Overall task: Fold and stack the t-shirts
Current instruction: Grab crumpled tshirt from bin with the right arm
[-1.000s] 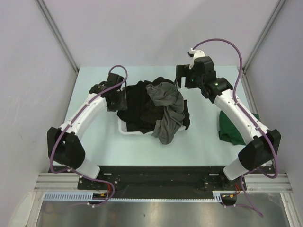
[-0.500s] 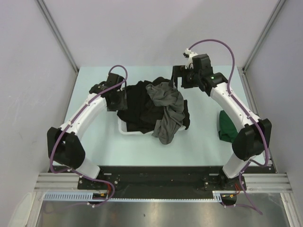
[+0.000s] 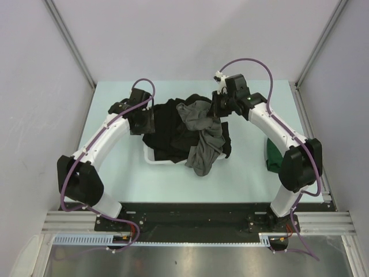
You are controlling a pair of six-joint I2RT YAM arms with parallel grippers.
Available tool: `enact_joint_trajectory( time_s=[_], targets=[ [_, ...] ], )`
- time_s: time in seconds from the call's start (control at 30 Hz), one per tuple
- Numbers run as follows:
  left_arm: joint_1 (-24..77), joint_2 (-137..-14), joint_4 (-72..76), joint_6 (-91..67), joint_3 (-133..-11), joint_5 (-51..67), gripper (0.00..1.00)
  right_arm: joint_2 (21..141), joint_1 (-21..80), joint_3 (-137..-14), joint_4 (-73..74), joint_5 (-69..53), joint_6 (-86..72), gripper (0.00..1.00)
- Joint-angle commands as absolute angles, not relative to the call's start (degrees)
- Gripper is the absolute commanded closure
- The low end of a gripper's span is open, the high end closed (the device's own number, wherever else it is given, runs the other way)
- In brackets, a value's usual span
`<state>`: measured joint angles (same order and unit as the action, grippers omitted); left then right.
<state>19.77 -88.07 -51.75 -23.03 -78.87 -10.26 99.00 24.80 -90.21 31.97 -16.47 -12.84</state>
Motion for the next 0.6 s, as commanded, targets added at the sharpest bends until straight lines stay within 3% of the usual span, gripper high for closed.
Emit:
enact_joint_trajectory(
  time_s=[0.0,0.57],
  targets=[
    [20.04,-87.98,-51.50,-23.12,-80.86,-10.46,0.44,99.84,24.70,-92.81,32.95,-16.00,-13.10,1.00],
    [20.04,-87.63,-51.06,-22.76,-79.54,-9.49,0.44,98.53,16.09,-115.66,26.11,-6.25,-8.35,1.00]
  ],
)
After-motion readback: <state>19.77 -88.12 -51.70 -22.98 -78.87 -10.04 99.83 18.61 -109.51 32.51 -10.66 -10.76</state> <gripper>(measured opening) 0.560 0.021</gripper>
